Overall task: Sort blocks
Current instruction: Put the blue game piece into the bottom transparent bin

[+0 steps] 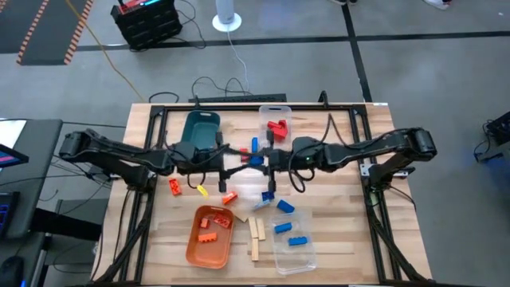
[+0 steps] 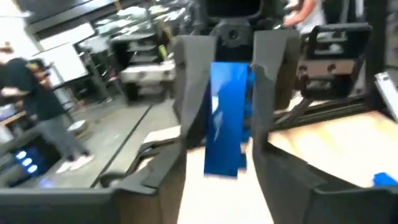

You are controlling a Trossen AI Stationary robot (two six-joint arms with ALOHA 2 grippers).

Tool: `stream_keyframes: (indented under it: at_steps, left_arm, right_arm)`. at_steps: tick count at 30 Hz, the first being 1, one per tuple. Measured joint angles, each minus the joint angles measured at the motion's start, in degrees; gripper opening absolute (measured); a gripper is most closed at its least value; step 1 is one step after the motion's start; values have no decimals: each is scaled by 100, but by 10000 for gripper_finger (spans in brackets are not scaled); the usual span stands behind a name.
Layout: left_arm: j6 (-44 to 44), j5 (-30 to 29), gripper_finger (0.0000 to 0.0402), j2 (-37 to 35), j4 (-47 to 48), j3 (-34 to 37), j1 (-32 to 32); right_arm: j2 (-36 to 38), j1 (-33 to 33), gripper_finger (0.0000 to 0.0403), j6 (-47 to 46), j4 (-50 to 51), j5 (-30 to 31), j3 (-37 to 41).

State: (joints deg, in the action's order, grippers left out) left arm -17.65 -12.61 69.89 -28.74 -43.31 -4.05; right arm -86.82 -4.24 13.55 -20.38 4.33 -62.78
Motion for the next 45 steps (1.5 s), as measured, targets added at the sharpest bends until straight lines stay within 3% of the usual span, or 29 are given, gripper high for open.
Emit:
stream_keyframes:
  at_steps: [6,12,16,26,32,37,42,45]
  left_arm:
    - [356,-219,240,-670,1905,-2,-7]
    - [1289,-213,241,-1089,3773,2,-7]
    - [1631,-270,238,-1177,4361,2,-7]
    - [1671,-294,237,-1182,4518,7,-9]
    - [1580,-301,237,-1185,4604,7,-9]
    - [1513,-305,237,-1185,4592,7,-9]
    - [1504,-305,237,-1183,4602,9,-9]
    - [1488,-305,237,-1183,4599,9,-9]
  right_arm:
    - [567,-25,82,-864,1718,114,-66]
    - [238,-491,90,-2322,3684,-528,-59]
    - [-219,-1112,91,-2899,3871,-878,-46]
    - [-1008,-2027,92,-4415,3276,-914,-57]
    - [-1138,-2112,148,-5075,3556,-888,-57]
    - [-622,-2106,198,-5211,3829,-850,-57]
    - [68,-1987,210,-4622,4275,499,-66]
    - [110,-1553,211,-4179,4673,614,-65]
